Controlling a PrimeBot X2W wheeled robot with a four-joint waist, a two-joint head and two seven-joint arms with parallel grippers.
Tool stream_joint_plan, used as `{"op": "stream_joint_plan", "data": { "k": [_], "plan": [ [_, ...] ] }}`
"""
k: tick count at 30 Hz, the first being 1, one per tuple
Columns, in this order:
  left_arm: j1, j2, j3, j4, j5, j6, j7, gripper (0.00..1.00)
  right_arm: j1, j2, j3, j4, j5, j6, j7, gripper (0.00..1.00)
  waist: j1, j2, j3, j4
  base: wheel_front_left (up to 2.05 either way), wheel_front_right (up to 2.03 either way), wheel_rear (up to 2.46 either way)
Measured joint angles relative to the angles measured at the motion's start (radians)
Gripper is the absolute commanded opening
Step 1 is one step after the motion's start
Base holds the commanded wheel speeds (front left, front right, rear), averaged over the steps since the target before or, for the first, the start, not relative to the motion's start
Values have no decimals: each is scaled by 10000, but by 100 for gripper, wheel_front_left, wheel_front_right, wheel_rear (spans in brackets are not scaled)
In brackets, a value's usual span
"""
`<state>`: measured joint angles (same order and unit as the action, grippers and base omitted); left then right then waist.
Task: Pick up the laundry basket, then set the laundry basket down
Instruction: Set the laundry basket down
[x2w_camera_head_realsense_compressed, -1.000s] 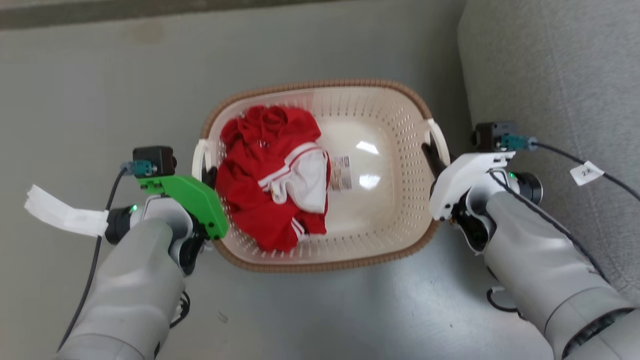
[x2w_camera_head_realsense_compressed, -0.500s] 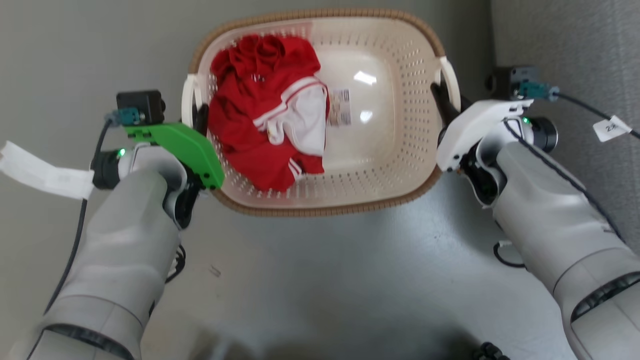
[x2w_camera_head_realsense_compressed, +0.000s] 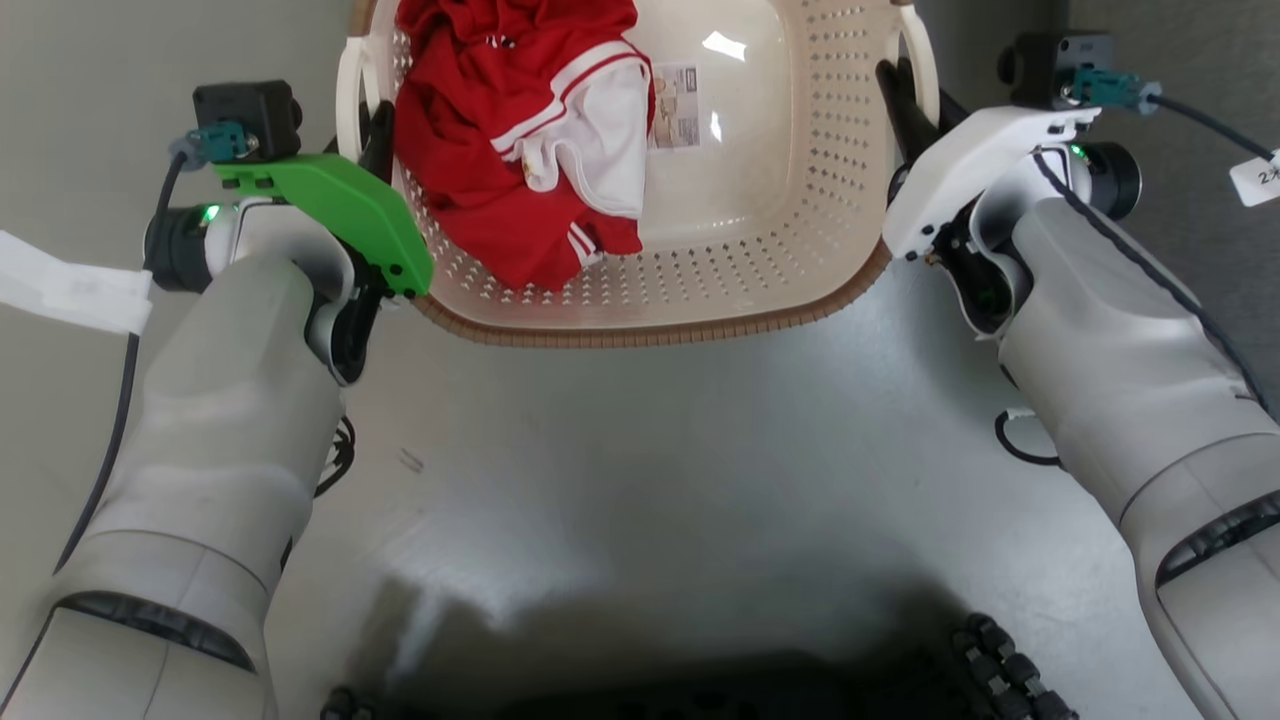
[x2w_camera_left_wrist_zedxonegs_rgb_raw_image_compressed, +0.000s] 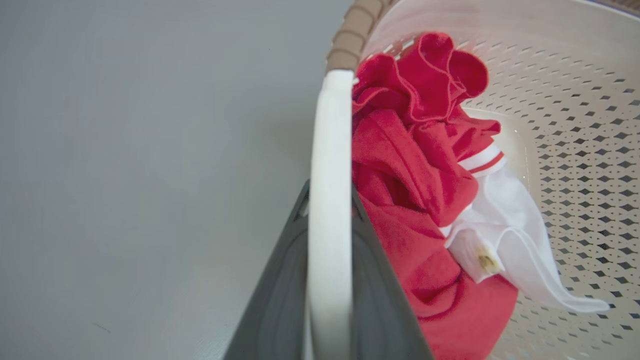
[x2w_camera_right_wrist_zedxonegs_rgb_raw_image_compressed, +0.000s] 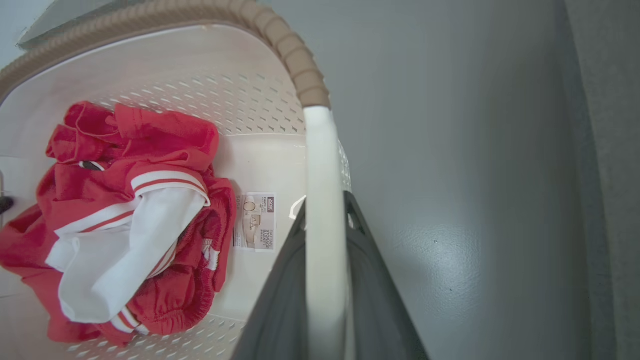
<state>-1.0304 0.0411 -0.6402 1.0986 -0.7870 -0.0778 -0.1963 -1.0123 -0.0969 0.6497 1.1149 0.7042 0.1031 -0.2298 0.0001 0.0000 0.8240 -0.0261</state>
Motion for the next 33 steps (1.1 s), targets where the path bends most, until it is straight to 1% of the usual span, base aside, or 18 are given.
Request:
{"op": "stream_joint_plan", "data": {
  "k": [3,4,13,16,27,33],
  "plan": [
    [-130,-8,-4,86,31,0,-77,0,-110,-2,-44,38,2,2,-21,0,0,0,330,11,0,0,0],
    [-236,-29,-10,161,82,-2,-92,0,-213,-2,-52,100,2,8,-44,0,0,0,612,27,0,0,0],
    [-422,-107,-54,385,104,-27,-163,0,-341,13,-58,278,2,25,-75,0,0,0,1178,89,0,0,0],
    [-430,-138,-82,520,105,-79,-178,0,-345,25,-46,362,2,105,-75,0,0,0,1266,98,0,0,0],
    [-464,-238,-146,759,163,-173,-247,0,-346,29,35,560,2,115,-86,0,0,0,1378,136,0,0,0],
    [-481,-253,-163,894,163,-245,-251,0,-347,52,69,637,0,199,-86,0,-1,0,1373,140,0,0,0]
  ]
}}
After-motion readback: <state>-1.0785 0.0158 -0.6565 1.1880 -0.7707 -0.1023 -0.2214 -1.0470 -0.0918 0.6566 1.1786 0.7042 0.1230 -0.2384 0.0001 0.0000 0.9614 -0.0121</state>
